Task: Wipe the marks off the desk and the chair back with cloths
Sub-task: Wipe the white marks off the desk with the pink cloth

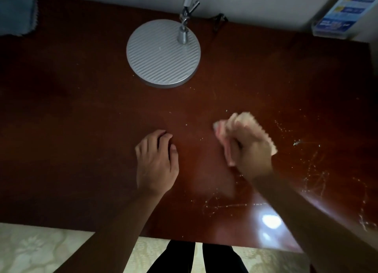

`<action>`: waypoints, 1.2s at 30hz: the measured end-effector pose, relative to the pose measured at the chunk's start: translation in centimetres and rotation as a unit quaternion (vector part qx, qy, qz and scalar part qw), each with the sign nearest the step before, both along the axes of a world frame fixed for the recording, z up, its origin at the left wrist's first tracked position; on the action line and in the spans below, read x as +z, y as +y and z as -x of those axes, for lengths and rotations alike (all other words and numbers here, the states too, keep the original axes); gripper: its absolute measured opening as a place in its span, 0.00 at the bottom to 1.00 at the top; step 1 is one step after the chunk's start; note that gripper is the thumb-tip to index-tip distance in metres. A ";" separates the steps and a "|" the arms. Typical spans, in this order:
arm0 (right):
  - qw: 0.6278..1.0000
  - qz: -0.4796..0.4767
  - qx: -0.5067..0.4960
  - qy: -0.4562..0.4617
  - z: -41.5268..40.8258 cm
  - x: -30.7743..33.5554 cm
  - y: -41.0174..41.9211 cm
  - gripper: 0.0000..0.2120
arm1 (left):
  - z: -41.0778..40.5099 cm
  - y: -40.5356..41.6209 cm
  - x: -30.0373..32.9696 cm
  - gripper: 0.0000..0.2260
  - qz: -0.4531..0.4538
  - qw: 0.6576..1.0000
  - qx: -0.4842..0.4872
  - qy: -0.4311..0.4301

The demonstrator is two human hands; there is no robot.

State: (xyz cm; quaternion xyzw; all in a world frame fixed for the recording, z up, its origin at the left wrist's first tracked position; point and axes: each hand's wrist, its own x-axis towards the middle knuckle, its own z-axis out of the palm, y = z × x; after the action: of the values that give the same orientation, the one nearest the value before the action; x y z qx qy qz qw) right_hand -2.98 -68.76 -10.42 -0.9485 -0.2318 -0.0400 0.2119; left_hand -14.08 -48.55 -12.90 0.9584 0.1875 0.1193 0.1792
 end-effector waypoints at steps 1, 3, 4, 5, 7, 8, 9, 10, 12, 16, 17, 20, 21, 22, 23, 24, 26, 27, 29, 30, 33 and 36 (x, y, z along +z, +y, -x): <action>0.999 -0.007 0.043 0.006 2.0 -0.3 0.4 0.11 | 0.0 0.1 0.1 0.14 -0.003 1.000 -0.001 0.000; 0.994 -0.029 0.100 -0.022 4.7 -0.5 0.2 0.14 | -0.1 0.2 0.2 0.14 -0.007 1.000 0.000 0.001; 0.992 -0.031 0.120 -0.040 4.5 -0.5 -0.2 0.14 | -0.1 0.1 0.2 0.14 -0.008 1.000 0.000 0.000; 0.990 -0.029 0.131 -0.047 3.5 -0.5 -0.5 0.13 | -0.1 0.0 0.1 0.14 -0.010 1.000 0.001 0.002; 0.996 -0.008 0.074 -0.038 0.4 -0.4 0.0 0.12 | -0.1 -0.1 0.0 0.14 -0.006 1.000 0.001 0.005; 1.000 0.007 0.016 -0.026 -1.6 -0.1 0.6 0.10 | -0.1 -0.1 0.0 0.14 -0.002 1.000 0.000 0.007; 0.999 0.014 -0.033 -0.014 -3.2 -0.1 1.1 0.08 | 0.0 -0.1 0.0 0.14 0.001 1.000 0.000 0.009; 0.998 0.007 -0.060 -0.007 -4.0 -0.1 1.7 0.06 | 0.0 -0.1 0.0 0.14 0.001 1.000 0.001 0.007; 0.998 -0.006 -0.060 0.024 -2.9 -0.1 2.7 0.06 | 0.0 0.0 0.0 0.14 -0.001 1.000 0.001 0.002; 0.998 -0.024 0.052 0.036 5.0 -0.3 3.5 0.19 | -0.2 0.1 0.2 0.13 -0.002 1.000 0.000 0.008; 0.997 -0.036 0.066 0.001 6.0 -0.6 3.5 0.22 | -0.1 0.1 0.1 0.13 -0.001 1.000 0.001 0.011; 0.997 -0.023 0.057 -0.053 4.0 -0.8 4.3 0.16 | 0.1 0.1 0.2 0.13 0.008 1.000 0.000 0.010; 0.999 -0.011 0.022 -0.042 2.2 -0.6 4.8 0.13 | 0.0 0.1 0.2 0.14 0.013 1.000 -0.001 0.008; 0.999 -0.005 -0.026 -0.023 0.5 -0.5 5.5 0.10 | 0.0 0.1 0.3 0.14 0.019 1.000 0.000 0.008; 0.997 -0.009 -0.070 -0.008 -0.7 -0.3 6.3 0.09 | 0.1 0.1 0.4 0.14 0.027 1.000 0.001 0.009; 0.996 -0.014 -0.091 0.006 -0.9 -0.4 6.8 0.08 | 0.1 0.1 0.4 0.14 0.036 0.999 0.000 0.007; 0.998 -0.007 -0.060 0.021 1.0 -0.5 7.3 0.11 | 0.2 0.1 0.4 0.14 0.046 0.999 -0.005 -0.002; 1.000 0.001 -0.025 0.009 2.6 -1.0 6.8 0.13 | 0.3 0.1 0.4 0.14 0.049 0.999 -0.006 -0.005; 0.998 -0.016 0.047 -0.034 3.8 -1.6 5.4 0.16 | 0.1 0.2 0.5 0.14 0.051 0.999 -0.003 -0.007; 0.996 -0.023 0.068 -0.045 2.6 -1.9 4.8 0.17 | -0.1 0.2 0.5 0.14 0.054 0.998 0.000 -0.008; 0.999 -0.009 0.024 -0.045 -2.6 -1.7 4.6 0.08 | 0.1 0.2 0.6 0.13 0.066 0.998 -0.001 -0.001; 0.998 -0.008 -0.032 -0.046 -3.7 -1.3 4.9 0.05 | 0.2 0.2 0.5 0.13 0.069 0.998 -0.001 0.000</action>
State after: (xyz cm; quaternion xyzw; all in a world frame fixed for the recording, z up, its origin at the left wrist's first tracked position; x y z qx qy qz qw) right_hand 0.76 -63.84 -11.71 -0.9509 -0.2103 -0.0919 0.2075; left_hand -14.32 -48.32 -12.38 0.9439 0.1945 0.1055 0.2452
